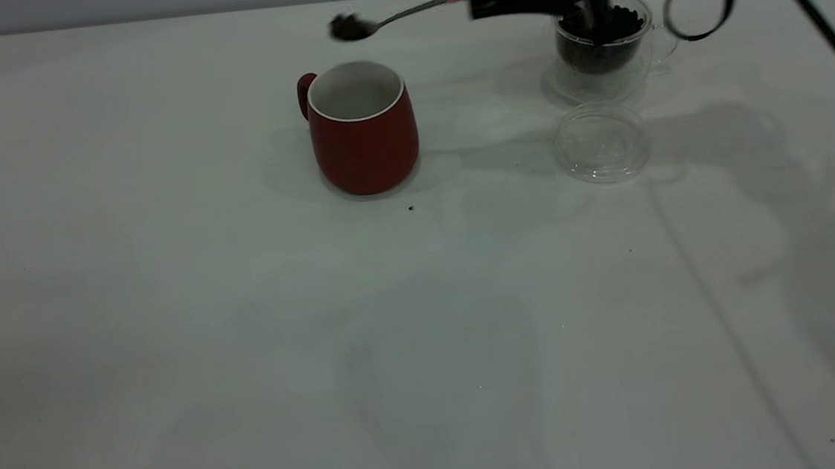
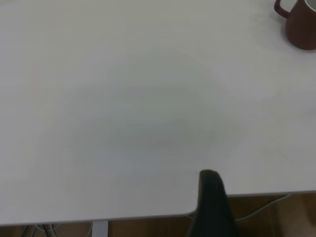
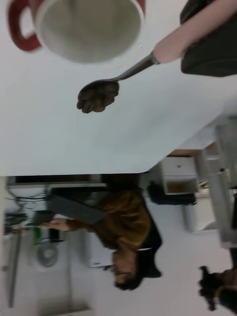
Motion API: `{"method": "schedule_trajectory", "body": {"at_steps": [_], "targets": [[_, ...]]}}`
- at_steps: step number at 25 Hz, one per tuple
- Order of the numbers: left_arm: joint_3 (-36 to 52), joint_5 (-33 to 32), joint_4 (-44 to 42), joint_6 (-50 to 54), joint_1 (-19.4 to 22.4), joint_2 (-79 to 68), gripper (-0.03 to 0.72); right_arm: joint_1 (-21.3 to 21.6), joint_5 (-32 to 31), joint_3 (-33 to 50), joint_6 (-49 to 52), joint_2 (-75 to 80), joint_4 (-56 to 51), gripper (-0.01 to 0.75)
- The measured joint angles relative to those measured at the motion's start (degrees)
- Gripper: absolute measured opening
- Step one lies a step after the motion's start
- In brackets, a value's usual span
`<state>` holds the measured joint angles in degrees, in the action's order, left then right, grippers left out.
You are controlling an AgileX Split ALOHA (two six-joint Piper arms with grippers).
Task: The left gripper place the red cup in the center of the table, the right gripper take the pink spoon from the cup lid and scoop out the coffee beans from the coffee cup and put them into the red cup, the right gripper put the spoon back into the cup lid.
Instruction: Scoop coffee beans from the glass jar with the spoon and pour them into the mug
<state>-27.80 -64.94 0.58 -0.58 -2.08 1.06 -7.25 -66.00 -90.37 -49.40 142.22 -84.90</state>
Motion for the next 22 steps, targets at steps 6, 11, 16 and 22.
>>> {"method": "schedule_trajectory", "body": {"at_steps": [6, 11, 16, 22], "targets": [[0.0, 0.0, 0.0, 0.1, 0.0, 0.0, 0.587, -3.0, 4.8, 0.0, -5.2, -0.1, 1.3, 0.096], [0.0, 0.0, 0.0, 0.1, 0.0, 0.0, 0.587, -3.1, 8.5, 0.0, -9.0, -0.1, 2.1, 0.096], [0.0, 0.0, 0.0, 0.1, 0.0, 0.0, 0.587, -3.1, 12.2, 0.0, -17.2, -0.1, 2.1, 0.096], [0.0, 0.0, 0.0, 0.1, 0.0, 0.0, 0.587, -3.1, 13.8, 0.0, -29.1, -1.8, 5.9, 0.096]]}}
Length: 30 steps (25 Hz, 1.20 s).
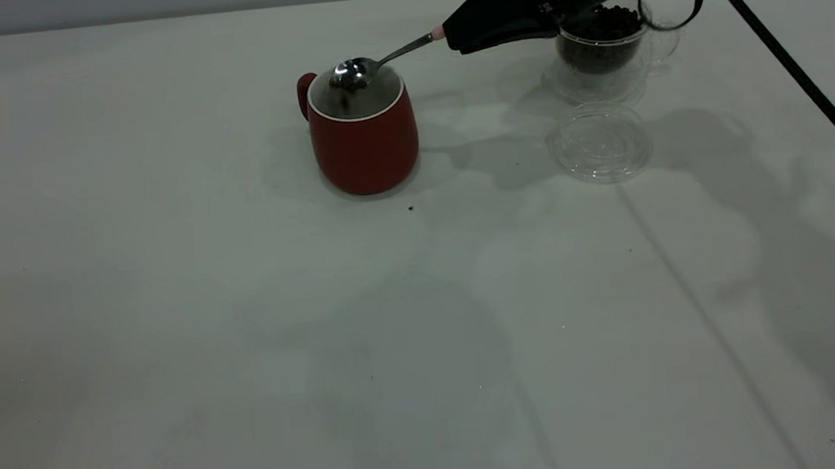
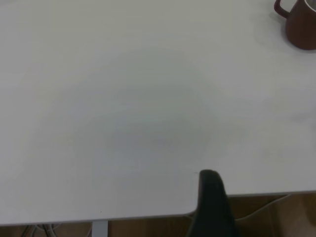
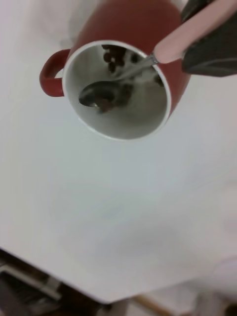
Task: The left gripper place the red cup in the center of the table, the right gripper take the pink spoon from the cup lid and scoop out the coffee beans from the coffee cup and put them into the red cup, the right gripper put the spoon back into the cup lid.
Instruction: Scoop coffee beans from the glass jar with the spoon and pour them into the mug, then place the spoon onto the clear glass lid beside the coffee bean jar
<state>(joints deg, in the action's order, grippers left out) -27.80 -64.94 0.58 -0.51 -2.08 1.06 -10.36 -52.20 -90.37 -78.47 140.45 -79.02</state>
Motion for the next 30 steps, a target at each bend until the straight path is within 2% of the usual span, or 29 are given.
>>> {"method": "schedule_trajectory", "body": {"at_steps": [6, 10, 13, 16, 19, 23, 26, 30], "targets": [[0.0, 0.0, 0.0, 0.0, 0.0, 0.0, 0.587, 0.0, 2.1, 0.3, -0.9, -5.5, 7.1, 0.096], [0.0, 0.0, 0.0, 0.0, 0.0, 0.0, 0.587, 0.9, -2.9, 0.5, 2.4, -8.8, 11.9, 0.096], [0.0, 0.0, 0.0, 0.0, 0.0, 0.0, 0.587, 4.6, -9.6, 0.5, 5.3, -11.8, 14.7, 0.096], [0.0, 0.0, 0.0, 0.0, 0.0, 0.0, 0.587, 10.5, -14.8, 0.5, 8.9, -13.1, 17.0, 0.096], [0.0, 0.0, 0.0, -0.1, 0.0, 0.0, 0.587, 16.3, -14.9, 0.5, 13.5, -12.6, 21.2, 0.096], [0.0, 0.0, 0.0, -0.1, 0.0, 0.0, 0.587, 21.4, -15.0, 0.5, 18.9, -9.1, 25.2, 0.096], [0.0, 0.0, 0.0, -0.1, 0.0, 0.0, 0.587, 23.5, -14.8, 0.5, 21.4, -5.1, 26.3, 0.096], [0.0, 0.0, 0.0, -0.1, 0.0, 0.0, 0.587, 24.0, -14.7, 0.5, 22.1, -0.3, 26.2, 0.096]]}}
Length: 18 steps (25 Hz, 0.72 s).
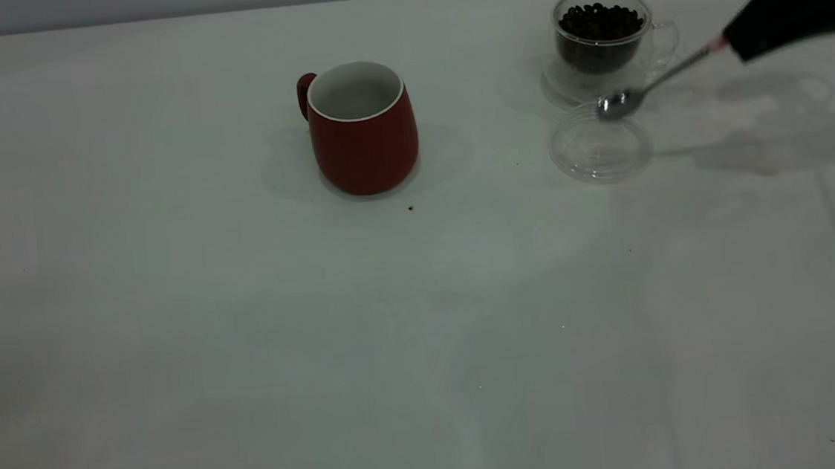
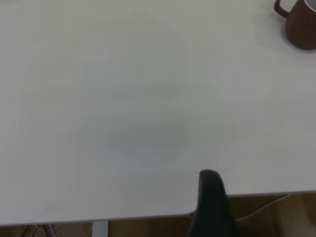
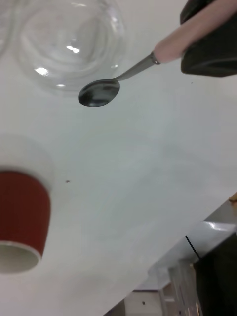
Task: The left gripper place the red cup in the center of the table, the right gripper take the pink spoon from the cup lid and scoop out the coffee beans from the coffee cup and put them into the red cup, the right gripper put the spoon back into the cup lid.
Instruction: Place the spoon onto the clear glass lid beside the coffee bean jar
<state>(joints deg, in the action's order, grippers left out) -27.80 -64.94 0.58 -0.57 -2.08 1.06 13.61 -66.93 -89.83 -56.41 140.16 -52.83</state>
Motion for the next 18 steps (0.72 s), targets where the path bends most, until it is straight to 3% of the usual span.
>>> {"method": "schedule_trajectory", "body": {"at_steps": [18], "targets": [[0.0, 0.0, 0.0, 0.0, 0.0, 0.0, 0.587, 0.0, 6.8, -0.1, -0.5, 6.9, -8.6, 0.096]]}}
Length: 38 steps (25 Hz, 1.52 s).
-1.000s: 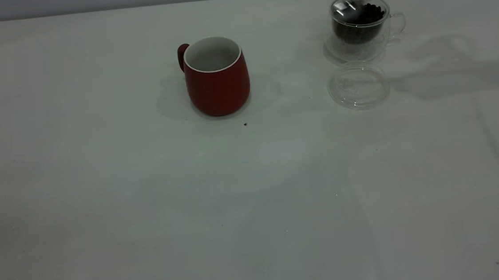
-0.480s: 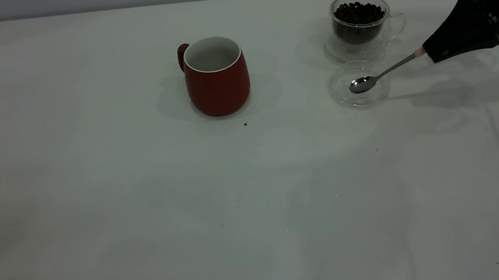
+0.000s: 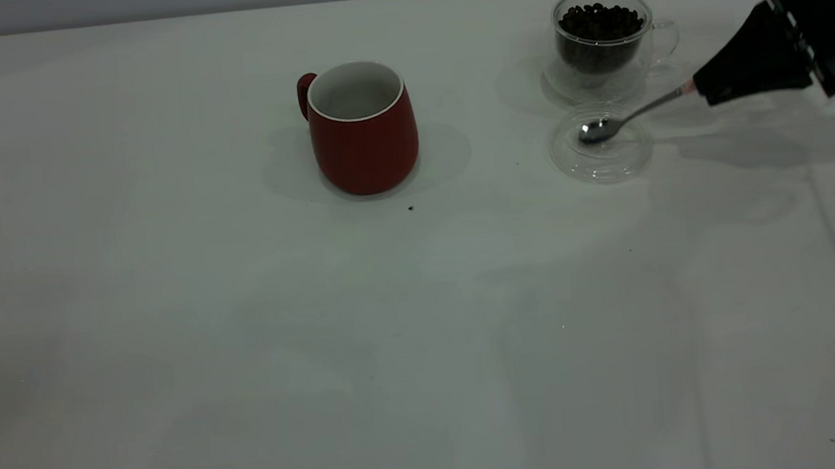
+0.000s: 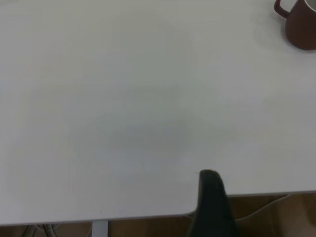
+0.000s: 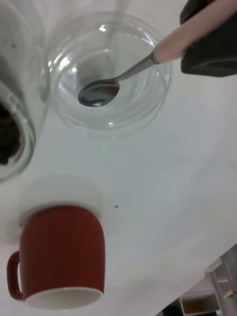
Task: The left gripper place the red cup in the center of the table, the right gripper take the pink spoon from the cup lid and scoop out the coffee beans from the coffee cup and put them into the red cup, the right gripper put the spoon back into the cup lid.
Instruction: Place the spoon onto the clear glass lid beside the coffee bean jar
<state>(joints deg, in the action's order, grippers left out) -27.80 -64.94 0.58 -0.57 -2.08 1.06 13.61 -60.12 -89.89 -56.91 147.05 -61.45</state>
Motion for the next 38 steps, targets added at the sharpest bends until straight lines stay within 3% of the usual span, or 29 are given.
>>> {"method": "schedule_trajectory", "body": {"at_steps": [11, 19, 24, 28, 35, 38], "targets": [[0.0, 0.0, 0.0, 0.1, 0.0, 0.0, 0.587, 0.0, 0.3, 0.0, -1.7, 1.3, -1.2, 0.137], [0.0, 0.0, 0.0, 0.1, 0.0, 0.0, 0.587, 0.0, 1.4, 0.0, -2.0, 1.3, -0.5, 0.395], [0.0, 0.0, 0.0, 0.1, 0.0, 0.0, 0.587, 0.0, 2.4, 0.0, -3.1, 1.3, -0.5, 0.489], [0.0, 0.0, 0.0, 0.1, 0.0, 0.0, 0.587, 0.0, 3.7, 0.0, -4.0, 1.3, -0.5, 0.511], [0.0, 0.0, 0.0, 0.1, 0.0, 0.0, 0.587, 0.0, 14.7, 0.0, -6.9, 1.3, -5.9, 0.514], [0.0, 0.0, 0.0, 0.1, 0.0, 0.0, 0.587, 0.0, 15.9, 0.0, -7.7, 1.3, -9.1, 0.514]]}}
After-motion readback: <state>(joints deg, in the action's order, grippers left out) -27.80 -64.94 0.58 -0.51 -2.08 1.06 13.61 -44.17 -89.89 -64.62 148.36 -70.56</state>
